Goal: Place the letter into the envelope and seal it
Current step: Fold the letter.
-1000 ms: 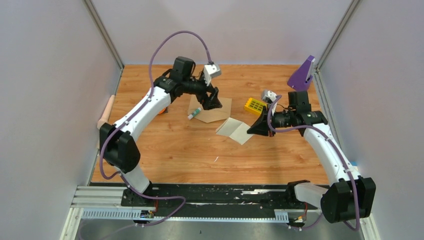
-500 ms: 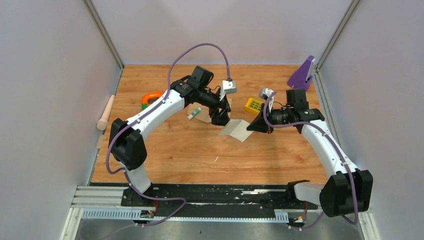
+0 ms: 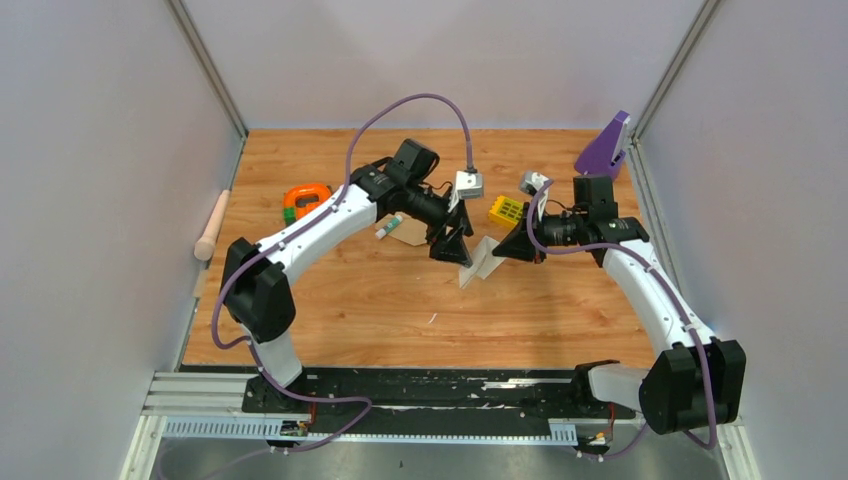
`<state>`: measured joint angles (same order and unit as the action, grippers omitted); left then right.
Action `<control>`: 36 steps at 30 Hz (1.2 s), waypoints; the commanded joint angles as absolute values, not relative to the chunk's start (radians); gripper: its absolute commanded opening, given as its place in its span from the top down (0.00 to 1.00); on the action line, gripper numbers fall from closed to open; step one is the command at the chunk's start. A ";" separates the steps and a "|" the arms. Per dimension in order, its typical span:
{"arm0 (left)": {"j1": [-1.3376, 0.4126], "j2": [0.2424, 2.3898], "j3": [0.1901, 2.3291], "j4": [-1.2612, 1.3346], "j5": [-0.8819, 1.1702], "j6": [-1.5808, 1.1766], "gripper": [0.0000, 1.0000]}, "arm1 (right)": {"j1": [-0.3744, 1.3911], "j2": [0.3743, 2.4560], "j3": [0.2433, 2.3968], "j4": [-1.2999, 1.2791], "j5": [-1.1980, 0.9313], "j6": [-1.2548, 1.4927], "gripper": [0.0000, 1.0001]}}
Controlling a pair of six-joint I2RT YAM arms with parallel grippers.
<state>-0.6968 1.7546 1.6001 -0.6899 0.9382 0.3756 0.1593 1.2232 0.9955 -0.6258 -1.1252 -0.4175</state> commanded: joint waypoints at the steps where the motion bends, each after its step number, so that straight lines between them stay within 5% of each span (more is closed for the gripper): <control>1: -0.713 1.767 1.627 -0.672 0.960 0.371 0.05 | 0.157 1.198 0.986 -0.584 -1.181 -0.423 1.00; 8: -0.714 1.786 1.648 -0.659 0.965 0.343 0.16 | 0.166 1.192 0.973 -0.586 -1.206 -0.439 1.00; 13: -0.714 1.794 1.650 -0.653 0.973 0.332 0.39 | 0.168 1.189 0.972 -0.589 -1.221 -0.439 1.00; 23: -0.713 1.796 1.676 -0.647 1.010 0.302 0.42 | 0.199 1.212 0.965 -0.602 -1.188 -0.467 1.00; 30: -0.713 1.794 1.676 -0.655 1.017 0.311 0.64 | 0.201 1.220 0.968 -0.602 -1.175 -0.469 1.00; 36: -0.714 1.801 1.684 -0.668 1.046 0.315 0.61 | 0.212 1.235 0.970 -0.601 -1.155 -0.469 1.00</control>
<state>-0.7113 1.7920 1.6321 -0.6712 0.9997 0.3176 0.1989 1.2285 0.9627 -0.6155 -1.1473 -0.4469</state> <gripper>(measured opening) 0.370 0.013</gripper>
